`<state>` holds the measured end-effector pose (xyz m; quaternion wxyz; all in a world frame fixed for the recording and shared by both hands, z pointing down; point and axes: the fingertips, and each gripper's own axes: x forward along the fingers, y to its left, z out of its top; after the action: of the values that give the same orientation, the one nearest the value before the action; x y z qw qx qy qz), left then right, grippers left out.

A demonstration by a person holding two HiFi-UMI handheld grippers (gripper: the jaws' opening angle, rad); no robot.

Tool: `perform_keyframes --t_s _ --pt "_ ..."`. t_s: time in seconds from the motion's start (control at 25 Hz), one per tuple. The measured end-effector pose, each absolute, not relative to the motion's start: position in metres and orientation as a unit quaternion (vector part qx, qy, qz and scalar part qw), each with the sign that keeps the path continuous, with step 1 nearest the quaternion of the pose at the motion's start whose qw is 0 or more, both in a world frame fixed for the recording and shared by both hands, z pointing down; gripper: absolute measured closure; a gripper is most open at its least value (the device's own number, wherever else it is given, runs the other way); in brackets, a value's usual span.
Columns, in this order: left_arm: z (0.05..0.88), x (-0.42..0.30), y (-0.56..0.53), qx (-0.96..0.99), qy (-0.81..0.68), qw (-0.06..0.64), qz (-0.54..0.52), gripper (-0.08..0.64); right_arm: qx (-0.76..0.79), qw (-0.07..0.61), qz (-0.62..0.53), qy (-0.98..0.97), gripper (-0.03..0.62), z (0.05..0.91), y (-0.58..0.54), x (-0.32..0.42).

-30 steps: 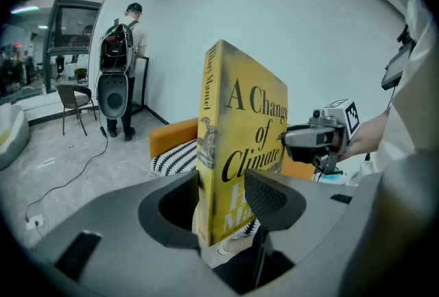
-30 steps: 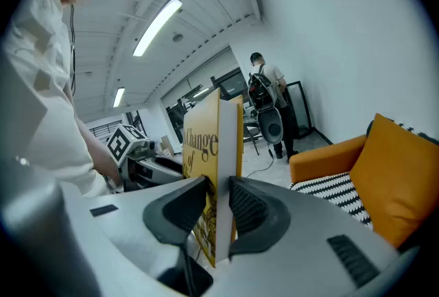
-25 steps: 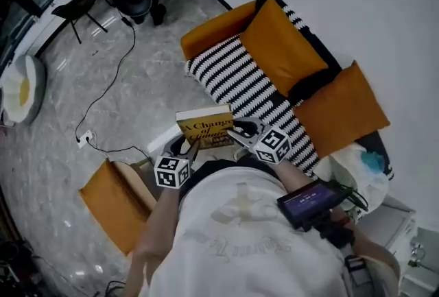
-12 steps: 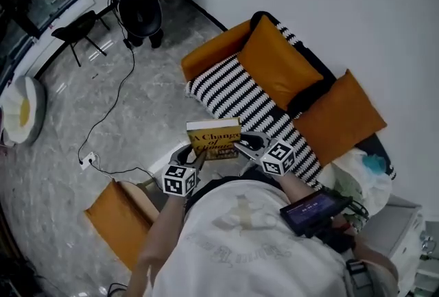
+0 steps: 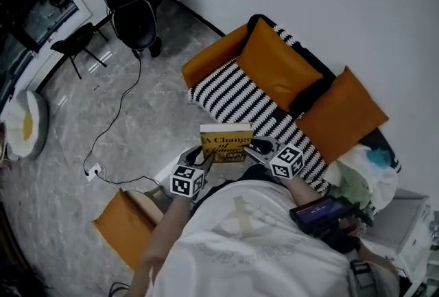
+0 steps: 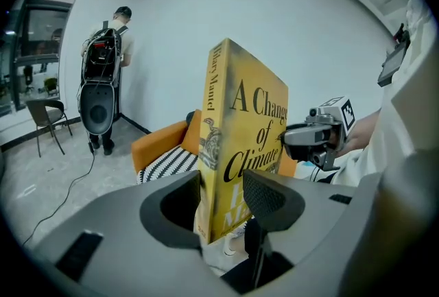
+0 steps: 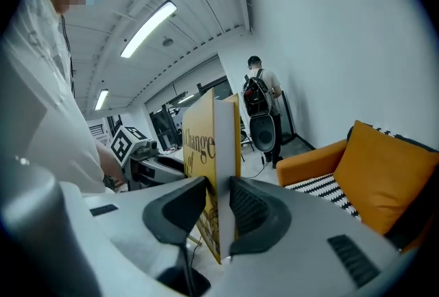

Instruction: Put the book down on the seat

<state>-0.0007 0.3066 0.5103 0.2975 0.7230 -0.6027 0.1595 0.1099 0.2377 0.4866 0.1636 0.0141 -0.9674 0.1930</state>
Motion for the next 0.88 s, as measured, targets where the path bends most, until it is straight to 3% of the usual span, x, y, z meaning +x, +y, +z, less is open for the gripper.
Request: perform_keyframes --t_s 0.88 --pt "0.536 -0.044 0.315 0.664 -0.649 0.339 0.151 0.382 -0.066 0.211 0.207 -0.953 0.474 0.525 0.220 0.052"
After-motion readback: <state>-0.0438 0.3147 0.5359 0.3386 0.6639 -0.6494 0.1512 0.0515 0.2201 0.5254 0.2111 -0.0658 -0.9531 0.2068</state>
